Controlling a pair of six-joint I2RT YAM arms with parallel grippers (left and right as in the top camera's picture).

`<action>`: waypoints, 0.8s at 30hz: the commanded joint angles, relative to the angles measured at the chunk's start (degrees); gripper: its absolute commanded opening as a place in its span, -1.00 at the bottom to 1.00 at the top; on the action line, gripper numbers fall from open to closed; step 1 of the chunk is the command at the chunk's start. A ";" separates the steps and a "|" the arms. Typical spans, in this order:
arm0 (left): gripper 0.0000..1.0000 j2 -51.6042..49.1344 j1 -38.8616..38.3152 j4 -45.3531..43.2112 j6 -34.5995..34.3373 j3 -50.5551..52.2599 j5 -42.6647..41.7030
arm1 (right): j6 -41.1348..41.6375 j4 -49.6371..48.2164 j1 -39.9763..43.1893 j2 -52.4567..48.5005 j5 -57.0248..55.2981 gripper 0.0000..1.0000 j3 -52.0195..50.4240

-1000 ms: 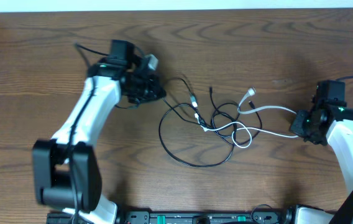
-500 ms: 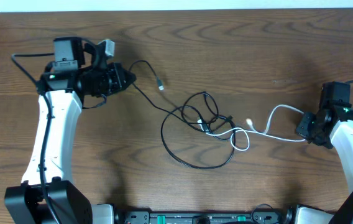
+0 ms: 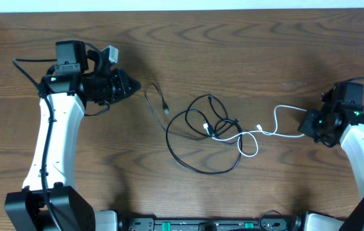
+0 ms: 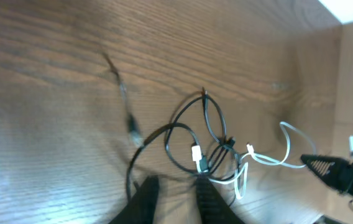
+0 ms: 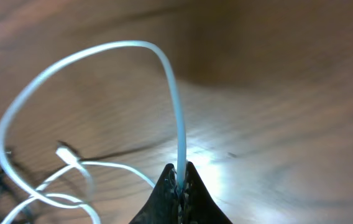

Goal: Untangle cables

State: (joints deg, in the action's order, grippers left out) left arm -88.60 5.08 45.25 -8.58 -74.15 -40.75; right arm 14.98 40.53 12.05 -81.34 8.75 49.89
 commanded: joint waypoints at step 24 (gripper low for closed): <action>0.29 -7.67 -30.25 -2.12 1.05 2.05 4.35 | -1.99 4.63 0.22 0.66 8.76 -0.45 1.01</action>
State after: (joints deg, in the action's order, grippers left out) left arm -94.04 -21.61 43.48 -8.54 -72.44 -37.06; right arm 13.32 45.15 12.05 -81.34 16.80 49.89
